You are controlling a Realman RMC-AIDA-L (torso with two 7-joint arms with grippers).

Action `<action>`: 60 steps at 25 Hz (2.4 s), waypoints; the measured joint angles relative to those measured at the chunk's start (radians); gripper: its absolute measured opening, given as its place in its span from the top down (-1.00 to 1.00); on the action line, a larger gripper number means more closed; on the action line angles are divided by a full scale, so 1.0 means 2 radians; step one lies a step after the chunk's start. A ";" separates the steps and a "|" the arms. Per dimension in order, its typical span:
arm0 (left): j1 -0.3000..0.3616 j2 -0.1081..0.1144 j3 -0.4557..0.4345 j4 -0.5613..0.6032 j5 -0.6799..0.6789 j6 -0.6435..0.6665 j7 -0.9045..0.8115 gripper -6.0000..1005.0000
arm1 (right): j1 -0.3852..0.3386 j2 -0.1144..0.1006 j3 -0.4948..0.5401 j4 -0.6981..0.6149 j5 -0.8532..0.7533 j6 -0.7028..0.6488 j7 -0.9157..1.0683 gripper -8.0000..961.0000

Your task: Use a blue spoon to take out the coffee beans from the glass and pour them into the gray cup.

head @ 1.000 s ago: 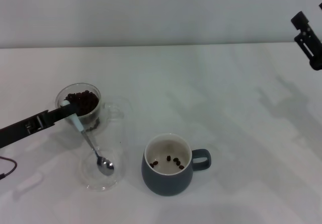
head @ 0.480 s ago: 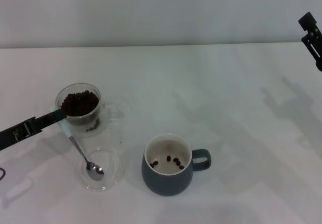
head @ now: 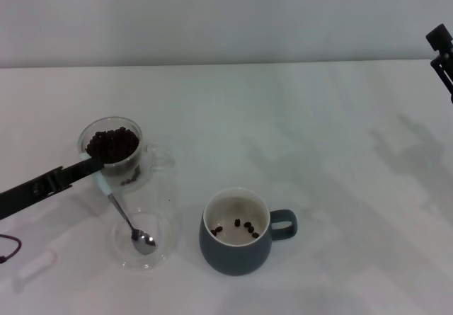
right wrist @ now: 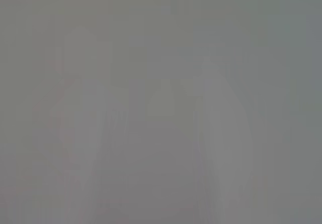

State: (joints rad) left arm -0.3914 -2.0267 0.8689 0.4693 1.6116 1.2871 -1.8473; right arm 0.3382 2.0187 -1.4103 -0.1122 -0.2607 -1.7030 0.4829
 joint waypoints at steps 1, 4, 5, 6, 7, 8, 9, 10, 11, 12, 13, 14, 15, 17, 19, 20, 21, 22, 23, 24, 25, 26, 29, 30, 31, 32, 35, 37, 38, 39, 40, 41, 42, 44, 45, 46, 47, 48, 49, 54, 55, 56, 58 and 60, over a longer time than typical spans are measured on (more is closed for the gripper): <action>-0.001 -0.001 0.000 -0.002 0.000 -0.003 0.000 0.72 | 0.000 0.000 0.000 0.001 0.000 -0.001 0.000 -0.48; -0.002 -0.004 0.000 -0.012 -0.001 -0.012 0.001 0.72 | -0.001 0.000 0.002 0.003 0.000 -0.001 0.000 -0.48; -0.003 -0.004 0.000 -0.015 -0.001 -0.015 0.000 0.72 | -0.001 -0.001 0.002 0.003 0.000 -0.001 0.000 -0.48; -0.004 -0.005 0.000 -0.018 -0.001 -0.017 0.000 0.72 | -0.001 -0.001 0.002 0.003 0.000 -0.001 0.000 -0.48; -0.005 -0.005 0.000 -0.022 -0.001 -0.019 0.000 0.72 | -0.002 -0.001 0.003 0.003 0.000 -0.001 -0.001 -0.48; -0.006 -0.005 0.000 -0.026 -0.001 -0.021 0.000 0.72 | -0.002 -0.001 0.003 0.003 0.000 -0.001 -0.001 -0.48; -0.007 -0.005 0.000 -0.030 -0.001 -0.023 0.000 0.72 | -0.002 -0.001 0.003 0.003 0.000 0.000 -0.001 -0.48; -0.007 -0.005 0.000 -0.030 -0.001 -0.023 0.000 0.70 | -0.002 -0.001 0.003 0.003 0.000 0.001 -0.001 -0.48; -0.007 -0.005 0.000 -0.033 -0.001 -0.023 0.000 0.68 | -0.002 -0.001 0.003 0.003 0.000 0.002 -0.001 -0.48; -0.008 -0.006 0.000 -0.034 -0.001 -0.023 0.000 0.67 | -0.002 -0.001 0.003 0.003 0.000 0.002 -0.001 -0.48; -0.008 -0.007 0.000 -0.035 -0.002 -0.024 0.000 0.65 | -0.002 -0.001 0.003 0.003 0.000 0.003 -0.001 -0.48; -0.008 -0.007 0.000 -0.035 -0.002 -0.024 0.000 0.63 | -0.002 -0.002 0.003 0.003 0.000 0.003 -0.001 -0.48; -0.007 -0.010 -0.001 -0.035 -0.003 -0.024 0.000 0.61 | -0.002 -0.002 0.003 0.003 0.000 0.003 -0.002 -0.48; -0.006 -0.012 -0.001 -0.035 -0.004 -0.024 0.000 0.57 | -0.002 -0.002 0.003 0.002 0.002 0.003 -0.002 -0.48; -0.006 -0.012 -0.001 -0.035 -0.004 -0.024 0.000 0.52 | -0.002 -0.002 0.003 0.002 0.003 0.002 -0.002 -0.48; -0.004 -0.012 -0.001 -0.035 -0.005 -0.024 -0.001 0.50 | -0.003 -0.003 0.003 0.002 0.004 0.002 -0.002 -0.48; -0.004 -0.012 -0.001 -0.035 -0.005 -0.024 -0.002 0.48 | -0.003 -0.003 0.003 0.001 0.004 0.002 -0.003 -0.48; -0.004 -0.013 -0.001 -0.035 -0.006 -0.024 -0.003 0.46 | -0.003 -0.003 0.003 0.001 0.004 0.001 -0.003 -0.48; -0.004 -0.013 -0.001 -0.035 -0.006 -0.024 -0.003 0.44 | -0.003 -0.003 0.003 0.001 0.004 0.001 -0.003 -0.48; 0.000 -0.013 -0.002 -0.036 -0.012 -0.027 -0.009 0.41 | -0.004 -0.003 0.003 0.001 0.004 0.000 -0.004 -0.48; 0.001 -0.013 -0.002 -0.036 -0.014 -0.030 -0.011 0.39 | -0.004 -0.003 0.003 0.000 0.004 0.000 -0.004 -0.48; 0.002 -0.013 -0.003 -0.037 -0.014 -0.031 -0.012 0.36 | -0.004 -0.003 0.003 0.000 0.004 0.000 -0.005 -0.48; 0.007 -0.013 -0.015 -0.043 -0.018 -0.038 -0.016 0.28 | -0.005 -0.003 0.003 0.000 0.005 -0.001 -0.007 -0.48; 0.010 -0.013 -0.020 -0.046 -0.018 -0.038 -0.016 0.25 | -0.005 -0.003 0.003 0.000 0.005 -0.001 -0.008 -0.48; 0.012 -0.013 -0.024 -0.047 -0.018 -0.038 -0.016 0.22 | -0.006 -0.004 0.003 0.000 0.005 -0.001 -0.009 -0.48; 0.016 -0.013 -0.027 -0.047 -0.018 -0.038 -0.014 0.06 | -0.007 -0.004 0.003 -0.001 0.005 -0.001 -0.009 -0.48; 0.025 -0.014 -0.031 -0.046 -0.019 -0.038 -0.012 -0.30 | -0.011 -0.005 0.003 -0.004 0.005 -0.002 -0.009 -0.48; 0.034 -0.015 -0.042 -0.044 -0.022 -0.038 -0.005 -0.38 | -0.013 -0.005 0.003 -0.005 0.005 -0.003 -0.012 -0.48; 0.038 -0.015 -0.049 -0.043 -0.023 -0.038 0.001 -0.42 | -0.013 -0.005 0.003 -0.005 0.005 -0.003 -0.015 -0.48; 0.044 -0.015 -0.060 -0.041 -0.024 -0.038 0.010 -0.46 | -0.013 -0.005 0.003 -0.005 0.005 -0.003 -0.018 -0.48; 0.051 -0.015 -0.075 -0.035 -0.024 -0.036 0.027 -0.46 | -0.013 -0.005 0.003 -0.005 0.005 -0.003 -0.020 -0.48; 0.055 -0.015 -0.080 -0.033 -0.024 -0.035 0.035 -0.46 | -0.014 -0.005 0.003 -0.005 0.005 -0.003 -0.023 -0.48; 0.061 -0.015 -0.092 -0.027 -0.025 -0.034 0.049 -0.46 | -0.014 -0.005 0.003 -0.005 0.005 -0.006 -0.027 -0.48; 0.071 -0.017 -0.109 -0.017 -0.026 -0.031 0.078 -0.46 | -0.015 -0.005 0.003 -0.006 0.005 -0.008 -0.028 -0.48; 0.078 -0.018 -0.120 -0.009 -0.033 -0.029 0.107 -0.45 | -0.016 -0.005 0.003 -0.007 0.005 -0.011 -0.029 -0.48; 0.078 -0.018 -0.120 -0.009 -0.033 -0.029 0.107 -0.45 | -0.017 -0.006 0.004 -0.008 0.005 -0.014 -0.029 -0.48; 0.081 -0.018 -0.123 -0.007 -0.039 -0.026 0.123 -0.45 | -0.019 -0.006 0.005 -0.009 0.005 -0.017 -0.029 -0.48; 0.087 -0.019 -0.128 -0.005 -0.054 -0.020 0.160 -0.45 | -0.022 -0.006 0.007 -0.010 0.005 -0.020 -0.029 -0.48; 0.089 -0.019 -0.128 -0.005 -0.063 -0.016 0.181 -0.45 | -0.025 -0.007 0.009 -0.011 0.005 -0.021 -0.030 -0.48; 0.099 -0.026 -0.129 -0.045 -0.157 0.007 0.357 -0.44 | -0.039 -0.007 0.015 -0.014 0.003 -0.022 -0.048 -0.48; 0.098 -0.026 -0.129 -0.054 -0.168 0.007 0.375 -0.43 | -0.040 -0.007 0.015 -0.013 0.002 -0.022 -0.053 -0.48; 0.089 -0.026 -0.129 -0.105 -0.223 0.007 0.455 -0.43 | -0.043 -0.006 0.014 -0.010 0.002 -0.023 -0.062 -0.48; 0.084 -0.026 -0.129 -0.125 -0.246 0.008 0.491 -0.44 | -0.045 -0.006 0.013 -0.007 0.001 -0.023 -0.065 -0.48; 0.075 -0.027 -0.129 -0.153 -0.274 0.013 0.558 -0.44 | -0.046 -0.005 0.011 -0.005 0.001 -0.025 -0.066 -0.48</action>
State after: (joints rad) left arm -0.2408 -2.0804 0.6112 0.1633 1.0634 1.3141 -0.7311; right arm 0.2468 2.0086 -1.3885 -0.1216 -0.2586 -1.7534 0.3504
